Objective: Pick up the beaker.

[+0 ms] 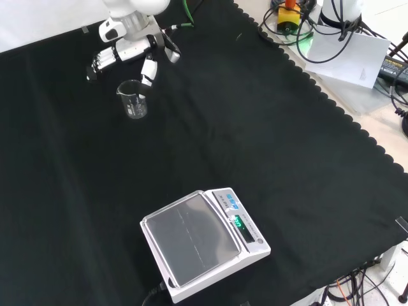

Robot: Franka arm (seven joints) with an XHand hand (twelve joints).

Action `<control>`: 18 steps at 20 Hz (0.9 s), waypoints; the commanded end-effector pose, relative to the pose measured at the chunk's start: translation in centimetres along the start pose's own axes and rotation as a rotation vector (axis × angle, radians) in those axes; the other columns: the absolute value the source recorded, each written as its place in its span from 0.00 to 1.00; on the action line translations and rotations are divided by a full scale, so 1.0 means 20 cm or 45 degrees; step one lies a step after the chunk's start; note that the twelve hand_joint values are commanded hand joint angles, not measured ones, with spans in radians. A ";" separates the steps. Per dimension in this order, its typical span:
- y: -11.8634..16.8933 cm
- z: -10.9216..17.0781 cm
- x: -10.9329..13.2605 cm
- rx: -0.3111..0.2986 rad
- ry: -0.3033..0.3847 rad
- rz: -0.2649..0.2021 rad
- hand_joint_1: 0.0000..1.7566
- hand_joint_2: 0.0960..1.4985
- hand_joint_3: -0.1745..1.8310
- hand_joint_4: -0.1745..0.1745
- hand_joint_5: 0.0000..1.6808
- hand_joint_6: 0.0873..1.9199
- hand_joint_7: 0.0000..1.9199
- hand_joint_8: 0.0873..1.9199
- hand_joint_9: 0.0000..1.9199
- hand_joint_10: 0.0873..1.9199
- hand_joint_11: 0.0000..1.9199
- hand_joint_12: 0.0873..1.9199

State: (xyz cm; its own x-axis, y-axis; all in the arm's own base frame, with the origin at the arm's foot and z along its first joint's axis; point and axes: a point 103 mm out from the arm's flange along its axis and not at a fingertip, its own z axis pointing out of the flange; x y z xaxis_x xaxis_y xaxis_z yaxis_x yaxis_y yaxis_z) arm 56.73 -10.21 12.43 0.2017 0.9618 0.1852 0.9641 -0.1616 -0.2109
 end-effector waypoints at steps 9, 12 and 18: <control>0.02 0.17 -0.02 0.108 0.008 0.022 0.27 0.48 0.15 0.65 0.00 0.00 0.00 0.16 0.00 0.35 0.00 0.23; 0.03 0.20 -0.01 0.124 0.009 0.026 0.27 0.48 0.14 0.66 0.00 0.00 0.00 0.16 0.00 0.36 0.00 0.24; 0.02 0.22 -0.02 0.131 0.007 0.030 0.30 0.49 0.13 0.67 0.01 0.00 0.01 0.22 0.01 0.39 0.00 0.37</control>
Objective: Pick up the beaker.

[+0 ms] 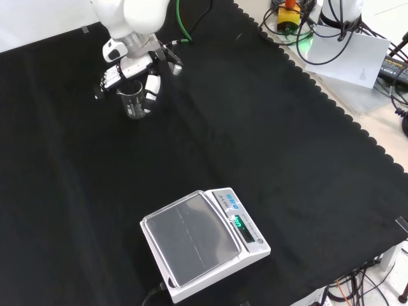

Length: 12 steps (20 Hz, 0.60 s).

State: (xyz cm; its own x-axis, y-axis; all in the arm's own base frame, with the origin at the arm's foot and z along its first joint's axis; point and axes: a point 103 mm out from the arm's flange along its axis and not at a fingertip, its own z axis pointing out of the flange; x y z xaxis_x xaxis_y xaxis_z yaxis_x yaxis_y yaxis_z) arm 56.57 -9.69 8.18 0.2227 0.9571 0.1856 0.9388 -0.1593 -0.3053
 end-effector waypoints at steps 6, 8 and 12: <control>-0.01 0.03 0.02 -0.078 -0.013 0.020 0.55 0.48 0.30 0.59 0.21 0.20 0.16 0.38 0.30 0.39 0.25 0.68; 0.00 0.03 0.02 -0.108 -0.009 0.020 0.63 0.43 0.46 0.48 0.24 0.53 0.24 0.48 0.41 0.44 0.42 0.62; 0.00 0.02 0.02 -0.133 0.000 0.023 0.67 0.49 0.49 0.15 0.33 0.75 0.29 0.73 0.47 0.63 0.61 0.49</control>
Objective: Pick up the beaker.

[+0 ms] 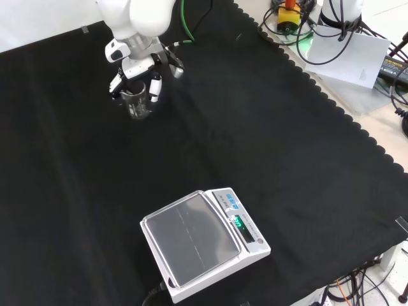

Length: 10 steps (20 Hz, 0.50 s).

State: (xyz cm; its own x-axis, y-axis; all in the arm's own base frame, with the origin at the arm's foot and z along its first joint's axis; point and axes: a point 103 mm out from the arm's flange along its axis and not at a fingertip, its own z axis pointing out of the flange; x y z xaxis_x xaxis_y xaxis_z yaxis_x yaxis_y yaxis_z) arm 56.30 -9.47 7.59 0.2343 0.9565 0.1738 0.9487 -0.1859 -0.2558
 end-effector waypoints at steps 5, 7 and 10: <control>0.01 -0.03 0.02 -0.073 0.006 0.009 0.69 0.64 0.36 0.43 0.41 0.78 0.37 0.79 0.51 0.67 0.62 0.48; 0.01 -0.07 0.03 -0.085 -0.002 0.001 0.74 0.58 0.42 0.32 0.41 0.78 0.36 0.81 0.52 0.67 0.61 0.49; 0.01 -0.22 0.08 -0.124 -0.015 -0.023 0.76 0.54 0.45 0.27 0.42 0.78 0.36 0.82 0.52 0.68 0.61 0.50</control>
State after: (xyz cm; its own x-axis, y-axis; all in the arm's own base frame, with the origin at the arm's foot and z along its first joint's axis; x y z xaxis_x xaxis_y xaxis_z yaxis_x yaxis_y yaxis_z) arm 56.79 -9.23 8.53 0.2380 0.9551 0.1764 0.9590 -0.2023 -0.1986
